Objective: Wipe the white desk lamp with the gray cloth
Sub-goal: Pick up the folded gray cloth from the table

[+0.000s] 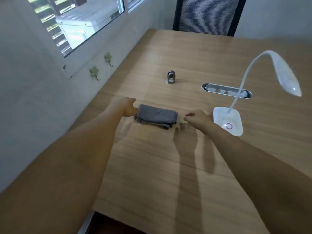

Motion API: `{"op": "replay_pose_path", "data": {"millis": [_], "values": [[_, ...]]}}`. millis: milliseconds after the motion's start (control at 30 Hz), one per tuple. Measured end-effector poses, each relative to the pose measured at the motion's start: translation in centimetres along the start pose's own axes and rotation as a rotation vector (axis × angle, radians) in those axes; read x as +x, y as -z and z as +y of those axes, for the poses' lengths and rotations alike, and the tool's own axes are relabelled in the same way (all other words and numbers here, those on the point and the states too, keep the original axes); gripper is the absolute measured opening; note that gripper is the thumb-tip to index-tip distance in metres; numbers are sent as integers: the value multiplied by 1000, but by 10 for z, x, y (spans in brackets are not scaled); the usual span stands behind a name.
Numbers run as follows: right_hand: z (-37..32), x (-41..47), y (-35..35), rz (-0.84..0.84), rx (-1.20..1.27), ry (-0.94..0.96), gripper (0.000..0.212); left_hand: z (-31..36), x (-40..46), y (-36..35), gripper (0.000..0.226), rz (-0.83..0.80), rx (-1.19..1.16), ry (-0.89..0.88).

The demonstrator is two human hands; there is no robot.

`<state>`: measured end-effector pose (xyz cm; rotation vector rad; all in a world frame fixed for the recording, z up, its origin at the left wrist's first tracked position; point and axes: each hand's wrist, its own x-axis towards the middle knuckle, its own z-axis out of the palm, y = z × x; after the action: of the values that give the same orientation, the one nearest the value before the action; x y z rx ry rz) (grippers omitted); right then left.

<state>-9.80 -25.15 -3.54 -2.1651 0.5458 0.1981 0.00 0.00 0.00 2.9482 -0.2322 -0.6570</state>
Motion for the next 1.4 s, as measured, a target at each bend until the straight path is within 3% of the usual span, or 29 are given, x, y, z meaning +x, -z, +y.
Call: {"op": "replay_pose_path", "data": {"millis": [100, 233, 300, 367, 433, 500, 567, 633, 800, 933, 1200, 1300, 1400], "values": [[-12, 12, -16, 7, 62, -49, 33, 2, 11, -3, 67, 5, -131, -25], [-26, 28, -35, 14, 48, -97, 62, 18, 20, -6, 68, -62, -153, -76], [-28, 35, -41, -4, -24, -87, 49, 18, 29, -11, 72, -108, -119, -85], [-26, 37, -45, -20, -100, -87, 16, 17, 33, -15, 74, -104, -55, -85], [-24, 36, -48, -71, -114, -90, 19, 17, 32, -19, 69, -74, 55, -95], [-21, 35, -49, -78, -105, -95, 10, 17, 31, -21, 47, -41, 100, -98], [-20, 31, -47, -69, -95, -113, 19, 15, 28, -22, 21, -43, 40, -73], [-20, 27, -42, -68, -75, -113, 12, 15, 23, -20, 10, -29, -45, -69], [-19, 2, -14, -101, 334, -160, 18, 27, 5, -8, 19, -21, -318, -73], [-12, -20, 17, -122, 621, -258, 19, 47, -16, 5, 10, -203, -566, -55], [18, -58, 79, -87, 994, -305, 5, 106, -39, 15, 15, -433, -803, -60], [31, -68, 97, -34, 1176, -328, 18, 134, -46, 6, 25, -466, -902, -64], [45, -71, 105, 55, 1433, -357, 27, 159, -55, -9, 19, -488, -994, -51]]}}
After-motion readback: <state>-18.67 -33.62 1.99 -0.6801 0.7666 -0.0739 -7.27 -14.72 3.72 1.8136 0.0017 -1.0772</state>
